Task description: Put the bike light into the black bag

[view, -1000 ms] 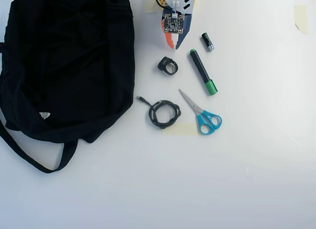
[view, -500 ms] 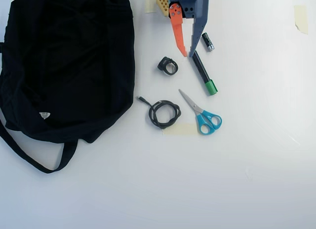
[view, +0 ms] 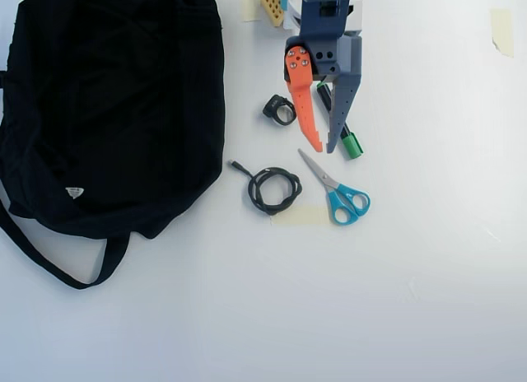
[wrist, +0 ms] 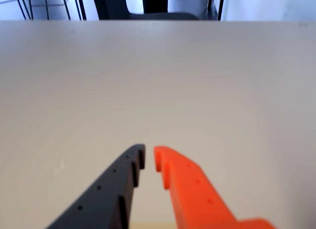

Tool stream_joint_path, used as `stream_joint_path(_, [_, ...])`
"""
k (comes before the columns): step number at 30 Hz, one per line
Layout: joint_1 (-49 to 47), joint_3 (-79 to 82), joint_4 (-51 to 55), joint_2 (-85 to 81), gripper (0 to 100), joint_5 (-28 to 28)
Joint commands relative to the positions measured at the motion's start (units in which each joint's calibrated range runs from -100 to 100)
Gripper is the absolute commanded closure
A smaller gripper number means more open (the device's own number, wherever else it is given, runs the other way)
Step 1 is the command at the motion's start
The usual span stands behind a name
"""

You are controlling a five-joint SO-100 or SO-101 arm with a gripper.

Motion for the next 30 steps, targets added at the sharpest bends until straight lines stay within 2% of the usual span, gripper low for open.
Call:
stream_joint_path(1, [0.3, -4.1, -4.4, 1.9, 98, 0.3])
stream_joint_path(8, [0.3, -4.1, -11.5, 5.1, 98, 0.3])
stream_joint_path(30, [4.9, -0.3, -10.9, 4.0, 98, 0.4])
